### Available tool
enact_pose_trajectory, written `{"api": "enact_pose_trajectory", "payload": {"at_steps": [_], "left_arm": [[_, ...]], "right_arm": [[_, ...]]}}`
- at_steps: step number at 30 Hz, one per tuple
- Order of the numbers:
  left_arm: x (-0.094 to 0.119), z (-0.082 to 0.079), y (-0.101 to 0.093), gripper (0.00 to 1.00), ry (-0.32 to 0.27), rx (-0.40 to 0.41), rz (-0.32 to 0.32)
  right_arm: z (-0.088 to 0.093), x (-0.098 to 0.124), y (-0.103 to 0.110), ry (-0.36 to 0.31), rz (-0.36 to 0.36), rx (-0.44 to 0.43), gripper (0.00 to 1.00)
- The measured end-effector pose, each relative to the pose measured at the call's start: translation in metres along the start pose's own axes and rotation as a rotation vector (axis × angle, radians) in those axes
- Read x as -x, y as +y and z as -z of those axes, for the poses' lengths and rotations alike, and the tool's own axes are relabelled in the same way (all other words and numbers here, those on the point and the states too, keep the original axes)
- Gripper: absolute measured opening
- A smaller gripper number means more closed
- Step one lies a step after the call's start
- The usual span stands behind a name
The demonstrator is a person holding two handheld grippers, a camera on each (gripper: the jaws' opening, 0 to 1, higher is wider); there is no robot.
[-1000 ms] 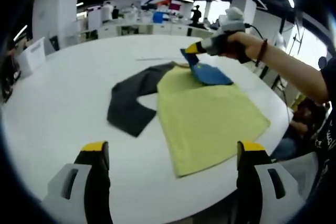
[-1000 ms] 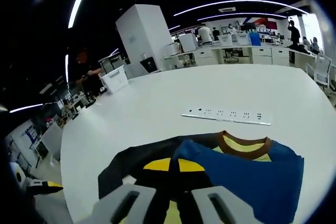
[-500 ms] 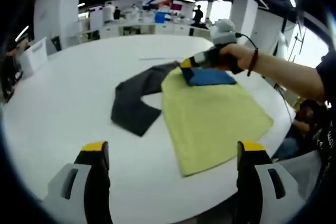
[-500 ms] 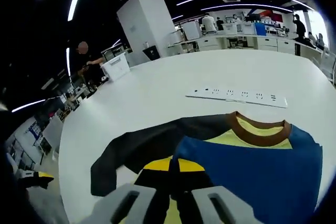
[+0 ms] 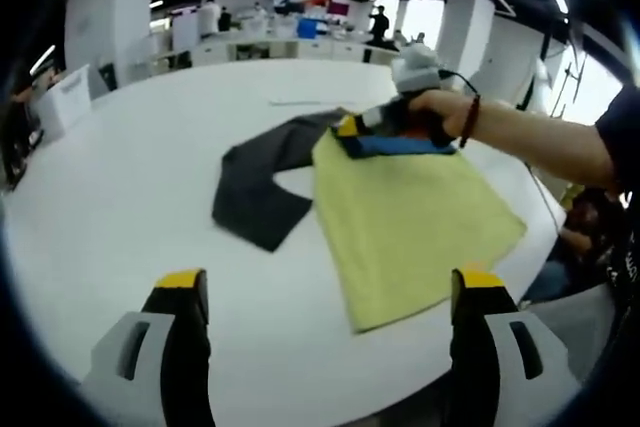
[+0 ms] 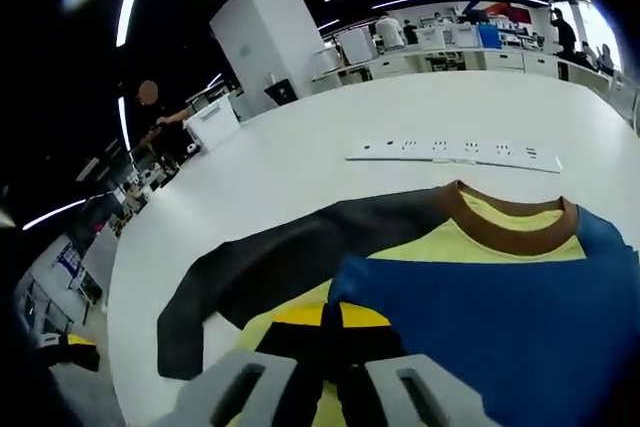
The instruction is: Fold the garment on the visible template until the final outline fits inside the template.
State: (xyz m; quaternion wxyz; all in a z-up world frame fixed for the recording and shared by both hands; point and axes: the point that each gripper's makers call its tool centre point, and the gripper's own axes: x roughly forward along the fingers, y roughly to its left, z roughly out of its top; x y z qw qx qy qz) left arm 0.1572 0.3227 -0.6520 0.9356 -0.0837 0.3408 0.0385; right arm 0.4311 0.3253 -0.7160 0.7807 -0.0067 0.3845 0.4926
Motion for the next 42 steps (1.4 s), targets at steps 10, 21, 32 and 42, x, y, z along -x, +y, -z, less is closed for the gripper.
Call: {"api": "enact_pose_trajectory", "payload": {"at_steps": [10,21,32,42], "left_arm": [[-0.002,-0.001,0.0,0.97,0.003,-0.002,0.004],[0.001,-0.009,-0.003,0.97,-0.017,-0.022,0.007],[0.011,-0.022,-0.007,0.99,-0.054,-0.028,0.001],[0.019,-0.033,-0.013,0.99,-0.094,-0.026,-0.01]], "right_arm": [[0.009,-0.001,0.008,0.009,-0.007,-0.015,0.02],[0.014,0.01,0.044,0.03,-0.125,0.069,0.2],[-0.004,0.046,0.013,0.001,0.003,0.152,0.44],[-0.013,0.094,-0.025,-0.045,0.149,0.121,0.54]]}}
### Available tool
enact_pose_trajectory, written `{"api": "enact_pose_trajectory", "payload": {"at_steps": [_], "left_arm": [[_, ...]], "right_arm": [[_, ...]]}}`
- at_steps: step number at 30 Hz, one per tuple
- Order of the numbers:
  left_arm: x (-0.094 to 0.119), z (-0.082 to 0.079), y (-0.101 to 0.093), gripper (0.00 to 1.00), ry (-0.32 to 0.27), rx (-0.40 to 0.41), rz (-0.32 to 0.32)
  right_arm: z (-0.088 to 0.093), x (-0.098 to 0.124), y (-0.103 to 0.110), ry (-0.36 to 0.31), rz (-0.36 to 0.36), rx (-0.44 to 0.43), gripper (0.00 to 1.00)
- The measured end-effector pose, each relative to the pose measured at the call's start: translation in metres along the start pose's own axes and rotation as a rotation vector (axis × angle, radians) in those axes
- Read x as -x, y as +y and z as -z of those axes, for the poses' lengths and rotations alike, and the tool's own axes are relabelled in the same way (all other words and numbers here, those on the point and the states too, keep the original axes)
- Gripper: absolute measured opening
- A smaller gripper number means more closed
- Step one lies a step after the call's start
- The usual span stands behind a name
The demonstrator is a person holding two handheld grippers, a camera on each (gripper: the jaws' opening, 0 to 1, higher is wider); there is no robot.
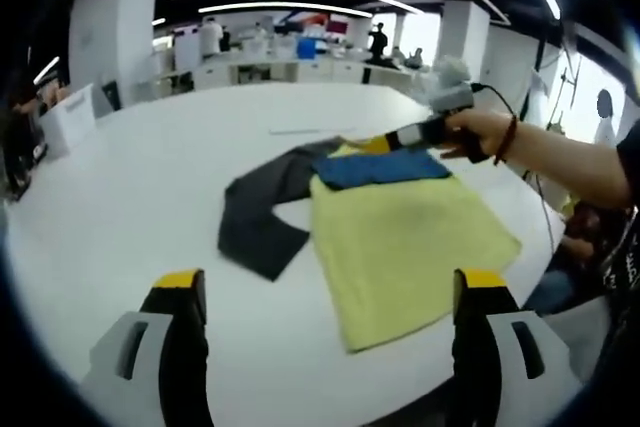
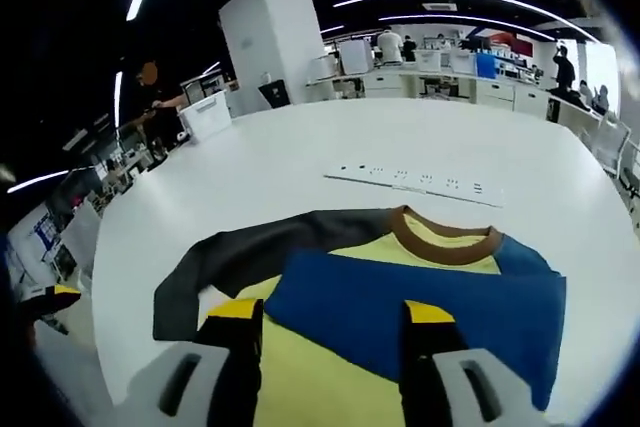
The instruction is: Fold the garment on the visible template until the final outline fits inside the template.
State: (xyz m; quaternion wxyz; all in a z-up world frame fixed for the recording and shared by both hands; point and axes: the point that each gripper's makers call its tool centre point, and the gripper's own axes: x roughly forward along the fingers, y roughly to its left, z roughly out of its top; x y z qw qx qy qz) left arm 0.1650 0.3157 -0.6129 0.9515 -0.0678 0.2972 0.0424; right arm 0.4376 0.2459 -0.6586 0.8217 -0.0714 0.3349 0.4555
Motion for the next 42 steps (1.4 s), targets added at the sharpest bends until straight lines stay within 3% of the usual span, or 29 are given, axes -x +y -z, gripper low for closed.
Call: {"api": "enact_pose_trajectory", "payload": {"at_steps": [7,18,28,42], "left_arm": [[0.004,-0.006,-0.011,0.99,-0.011,-0.015,0.012],[0.013,-0.015,-0.023,0.99,-0.027,-0.054,0.013],[0.019,-0.008,-0.024,0.99,-0.02,-0.055,-0.008],[0.02,-0.006,-0.02,0.99,-0.015,-0.059,-0.026]], "right_arm": [[0.016,0.024,-0.038,0.012,0.106,-0.023,0.52],[0.037,0.051,-0.078,0.02,0.179,-0.023,0.5],[0.058,0.067,-0.119,0.034,0.207,0.017,0.45],[0.08,0.074,-0.152,0.064,0.214,0.015,0.36]]}}
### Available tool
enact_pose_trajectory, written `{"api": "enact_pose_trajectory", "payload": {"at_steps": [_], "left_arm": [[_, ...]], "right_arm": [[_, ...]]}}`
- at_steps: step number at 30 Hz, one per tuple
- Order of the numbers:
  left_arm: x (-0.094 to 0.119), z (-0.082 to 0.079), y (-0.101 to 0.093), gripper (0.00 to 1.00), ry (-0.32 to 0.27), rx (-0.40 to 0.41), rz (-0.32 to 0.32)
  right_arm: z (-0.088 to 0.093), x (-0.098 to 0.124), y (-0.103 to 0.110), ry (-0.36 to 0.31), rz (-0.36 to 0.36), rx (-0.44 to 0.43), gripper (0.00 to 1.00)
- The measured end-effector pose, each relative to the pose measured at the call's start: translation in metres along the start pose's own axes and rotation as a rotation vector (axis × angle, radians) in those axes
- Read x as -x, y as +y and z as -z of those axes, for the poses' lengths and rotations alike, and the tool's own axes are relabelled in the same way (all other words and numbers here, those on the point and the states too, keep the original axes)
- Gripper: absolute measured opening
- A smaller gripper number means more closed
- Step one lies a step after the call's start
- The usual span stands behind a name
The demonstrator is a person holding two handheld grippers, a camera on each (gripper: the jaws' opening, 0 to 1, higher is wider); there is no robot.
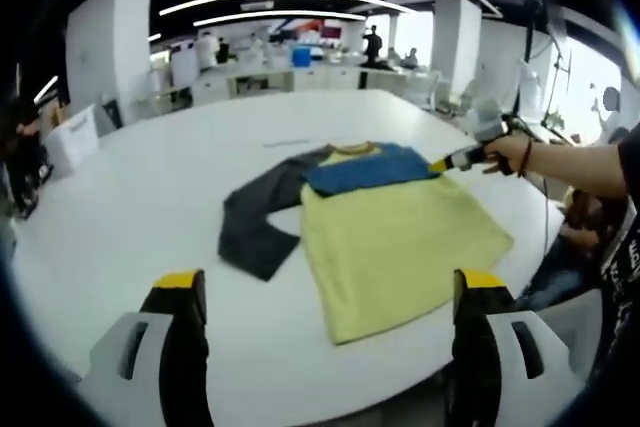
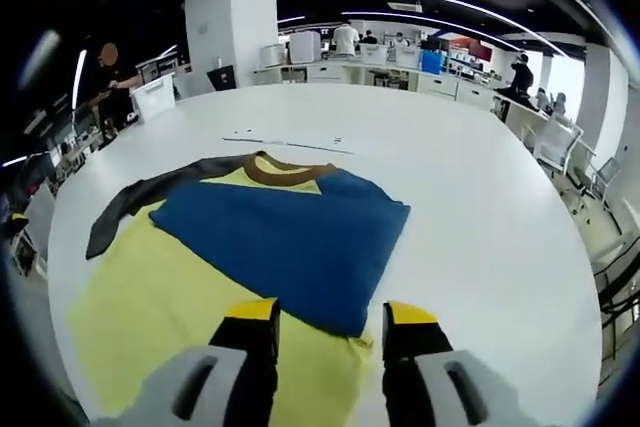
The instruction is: Fold the garment on the visible template until the final outline fits inside the template.
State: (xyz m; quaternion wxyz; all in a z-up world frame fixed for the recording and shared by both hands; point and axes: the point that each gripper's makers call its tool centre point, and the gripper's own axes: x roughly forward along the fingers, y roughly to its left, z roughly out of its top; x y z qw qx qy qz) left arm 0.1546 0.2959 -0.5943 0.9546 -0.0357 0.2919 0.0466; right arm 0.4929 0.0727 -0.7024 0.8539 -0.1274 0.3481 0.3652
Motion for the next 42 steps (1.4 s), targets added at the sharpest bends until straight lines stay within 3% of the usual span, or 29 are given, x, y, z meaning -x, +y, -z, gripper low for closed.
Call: {"api": "enact_pose_trajectory", "payload": {"at_steps": [6,15,23,27,42], "left_arm": [[-0.001,0.004,0.0,0.99,0.014,0.002,0.0],[-0.001,0.006,0.001,0.99,0.02,0.003,-0.007],[-0.001,0.008,0.002,0.98,0.024,0.003,-0.007],[-0.003,0.009,0.002,0.98,0.033,0.001,-0.006],[-0.01,0.013,0.008,0.97,0.056,0.01,-0.009]], "right_arm": [[0.008,-0.003,-0.009,0.019,0.01,-0.049,0.25],[0.02,-0.006,-0.011,0.055,0.013,-0.054,0.12],[0.02,-0.011,-0.011,0.05,0.01,-0.041,0.12],[0.027,-0.013,-0.014,0.073,0.022,-0.008,0.03],[0.025,0.005,-0.018,0.072,0.016,0.005,0.0]]}}
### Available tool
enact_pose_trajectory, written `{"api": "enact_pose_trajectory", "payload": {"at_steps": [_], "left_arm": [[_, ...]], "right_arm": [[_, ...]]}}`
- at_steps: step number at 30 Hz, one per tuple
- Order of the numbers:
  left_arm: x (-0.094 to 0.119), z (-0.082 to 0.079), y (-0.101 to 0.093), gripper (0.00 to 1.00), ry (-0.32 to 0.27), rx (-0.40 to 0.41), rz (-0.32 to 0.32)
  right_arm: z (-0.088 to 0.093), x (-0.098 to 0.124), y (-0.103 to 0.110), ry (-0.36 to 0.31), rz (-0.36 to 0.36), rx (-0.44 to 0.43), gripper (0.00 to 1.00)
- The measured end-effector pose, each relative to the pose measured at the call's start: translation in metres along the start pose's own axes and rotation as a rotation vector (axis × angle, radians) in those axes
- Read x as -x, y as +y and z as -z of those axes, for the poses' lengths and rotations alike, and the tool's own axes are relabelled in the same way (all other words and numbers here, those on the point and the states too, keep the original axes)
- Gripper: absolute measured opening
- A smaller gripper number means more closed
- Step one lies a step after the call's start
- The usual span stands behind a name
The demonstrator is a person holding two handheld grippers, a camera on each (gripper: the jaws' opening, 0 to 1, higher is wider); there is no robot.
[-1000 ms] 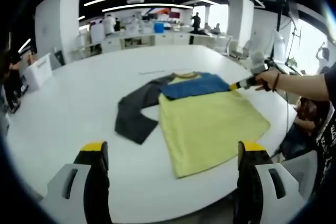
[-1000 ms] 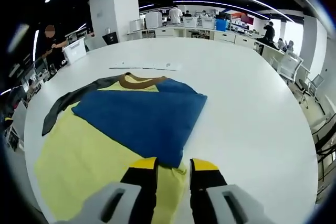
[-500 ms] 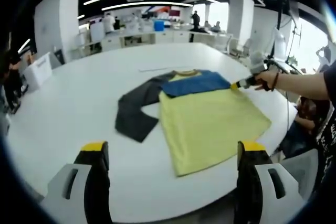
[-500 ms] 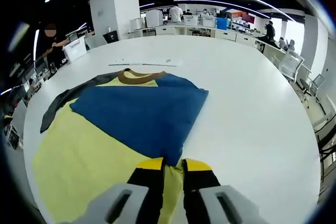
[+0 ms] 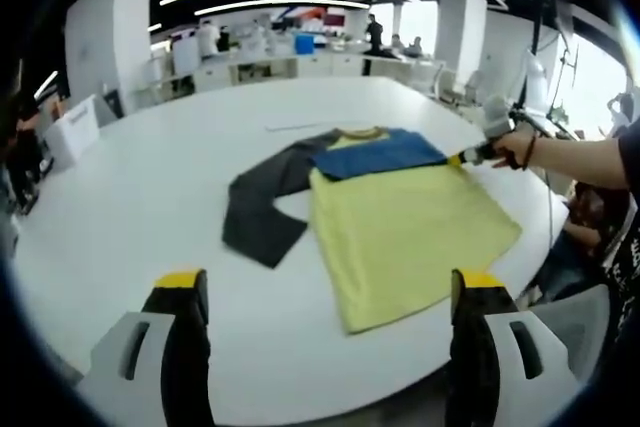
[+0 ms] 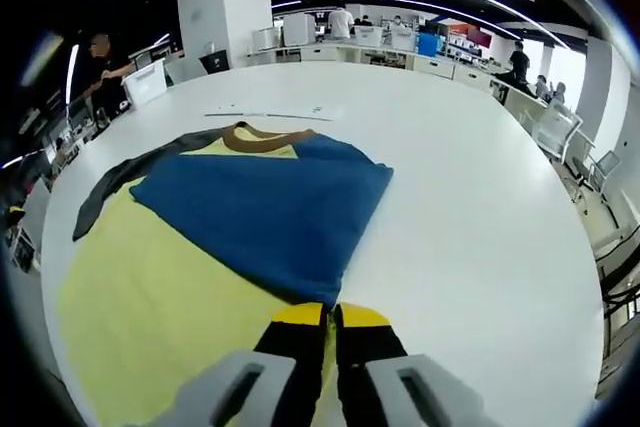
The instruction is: Fold the garment on the visible template until the final outline fits inside the template.
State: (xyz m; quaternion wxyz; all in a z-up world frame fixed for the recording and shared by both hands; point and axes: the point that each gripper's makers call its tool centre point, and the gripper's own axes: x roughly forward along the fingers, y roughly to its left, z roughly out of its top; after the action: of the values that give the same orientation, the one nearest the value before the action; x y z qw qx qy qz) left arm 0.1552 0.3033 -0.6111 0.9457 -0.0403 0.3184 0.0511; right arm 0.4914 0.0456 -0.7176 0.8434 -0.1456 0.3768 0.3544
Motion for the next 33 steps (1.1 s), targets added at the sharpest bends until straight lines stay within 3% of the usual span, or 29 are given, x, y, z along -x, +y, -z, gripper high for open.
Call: {"api": "enact_pose_trajectory", "payload": {"at_steps": [33], "left_arm": [[-0.017,-0.003,0.0,0.91,-0.002,-0.004,0.017]], "right_arm": [[0.01,-0.001,-0.044,0.045,0.022,-0.017,0.0]]}}
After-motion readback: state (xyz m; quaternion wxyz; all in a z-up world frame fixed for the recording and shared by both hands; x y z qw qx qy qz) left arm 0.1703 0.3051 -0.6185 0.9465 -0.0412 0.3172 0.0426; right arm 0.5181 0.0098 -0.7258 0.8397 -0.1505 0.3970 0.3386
